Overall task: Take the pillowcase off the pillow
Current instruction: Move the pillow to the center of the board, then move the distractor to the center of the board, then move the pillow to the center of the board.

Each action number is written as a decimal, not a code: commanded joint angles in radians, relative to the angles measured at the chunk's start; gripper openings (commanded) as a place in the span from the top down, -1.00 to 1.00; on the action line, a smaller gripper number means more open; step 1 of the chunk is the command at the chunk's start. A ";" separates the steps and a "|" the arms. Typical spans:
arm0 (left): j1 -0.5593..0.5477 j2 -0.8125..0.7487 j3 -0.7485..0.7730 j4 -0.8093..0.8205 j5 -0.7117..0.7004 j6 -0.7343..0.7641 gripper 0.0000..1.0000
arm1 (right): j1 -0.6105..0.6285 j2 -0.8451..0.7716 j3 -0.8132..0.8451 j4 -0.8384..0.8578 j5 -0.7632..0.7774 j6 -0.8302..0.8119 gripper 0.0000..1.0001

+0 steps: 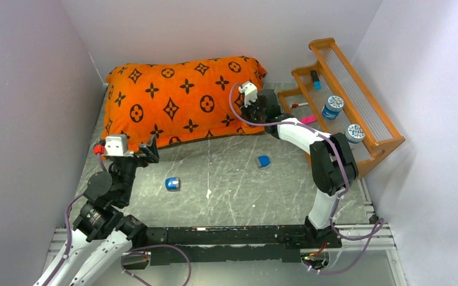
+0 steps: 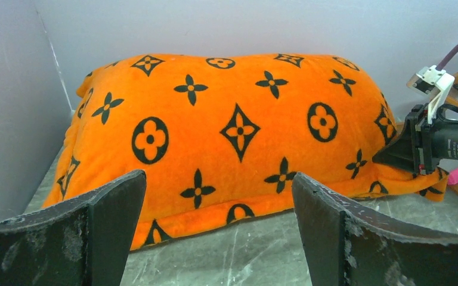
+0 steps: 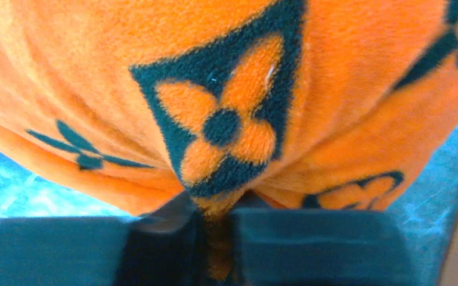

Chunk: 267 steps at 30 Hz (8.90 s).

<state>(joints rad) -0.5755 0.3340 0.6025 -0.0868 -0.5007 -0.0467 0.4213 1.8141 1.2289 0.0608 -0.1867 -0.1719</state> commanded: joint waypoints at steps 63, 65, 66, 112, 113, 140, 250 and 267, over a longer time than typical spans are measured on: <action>0.048 -0.038 0.016 -0.002 -0.247 -0.070 -0.94 | 0.949 0.300 0.014 0.560 0.621 0.093 -0.99; 0.048 -0.038 0.015 0.000 -0.242 -0.067 -0.94 | 0.949 0.343 0.039 0.576 0.661 0.087 -0.99; 0.048 -0.038 0.014 0.001 -0.239 -0.065 -0.94 | 0.949 0.364 0.049 0.587 0.680 0.081 -0.99; 0.048 0.029 0.019 0.009 -0.111 -0.041 -0.94 | 0.808 -0.094 -0.481 0.790 0.696 0.305 -0.99; 0.049 0.029 0.019 0.008 -0.112 -0.041 -0.94 | 0.813 -0.067 -0.462 0.815 0.675 0.309 -0.99; 0.048 0.028 0.020 0.006 -0.105 -0.039 -0.94 | 0.702 0.477 -0.214 0.920 1.026 0.453 -0.99; 0.048 0.005 0.038 -0.014 -0.073 -0.042 -0.94 | 0.176 -0.679 -0.486 0.080 0.299 0.243 -1.00; 0.048 -0.003 0.039 -0.013 -0.059 -0.039 -0.94 | 0.119 -0.238 -0.165 -0.005 -0.064 0.274 -0.94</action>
<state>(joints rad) -0.5312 0.3355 0.6117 -0.1184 -0.5747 -0.0914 0.5346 1.5234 1.0004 0.0608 -0.1116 0.0872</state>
